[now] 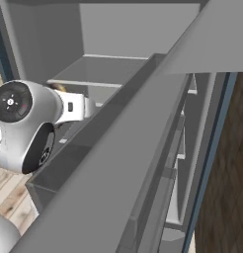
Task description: Pick up the peach and banana from the fridge and place one fruit on each plate on the dining counter.
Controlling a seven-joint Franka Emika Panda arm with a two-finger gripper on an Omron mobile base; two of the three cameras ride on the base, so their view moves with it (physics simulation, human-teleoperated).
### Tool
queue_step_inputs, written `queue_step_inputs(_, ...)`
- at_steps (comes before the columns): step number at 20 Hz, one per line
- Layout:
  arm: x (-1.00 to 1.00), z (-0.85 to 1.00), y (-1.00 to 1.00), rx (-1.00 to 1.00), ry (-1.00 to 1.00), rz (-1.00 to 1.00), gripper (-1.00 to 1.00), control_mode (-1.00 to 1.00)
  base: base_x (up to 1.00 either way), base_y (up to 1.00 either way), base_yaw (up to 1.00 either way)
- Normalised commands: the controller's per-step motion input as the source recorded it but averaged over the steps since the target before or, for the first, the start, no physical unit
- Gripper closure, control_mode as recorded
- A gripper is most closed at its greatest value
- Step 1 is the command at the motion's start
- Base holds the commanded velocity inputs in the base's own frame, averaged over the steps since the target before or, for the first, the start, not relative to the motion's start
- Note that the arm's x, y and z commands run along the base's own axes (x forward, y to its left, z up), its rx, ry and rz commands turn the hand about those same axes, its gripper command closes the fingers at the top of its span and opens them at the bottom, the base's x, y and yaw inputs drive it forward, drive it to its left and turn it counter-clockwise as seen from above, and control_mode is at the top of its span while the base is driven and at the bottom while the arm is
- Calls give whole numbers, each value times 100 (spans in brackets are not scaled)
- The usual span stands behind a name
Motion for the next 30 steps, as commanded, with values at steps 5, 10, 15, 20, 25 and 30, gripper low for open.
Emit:
queue_step_inputs(5,-59,0,1,0,0,-5,100,-100,0,0,0)
queue_step_inputs(10,-19,-6,6,0,10,-2,100,-100,0,0,0)
queue_step_inputs(15,0,-2,2,-1,2,0,100,-100,0,0,0)
queue_step_inputs(20,-32,0,9,-4,-7,0,100,-100,0,0,0)
queue_step_inputs(25,-44,0,8,-1,-9,0,100,-100,0,0,0)
queue_step_inputs(30,-17,-5,9,-1,0,0,100,100,-12,6,0)
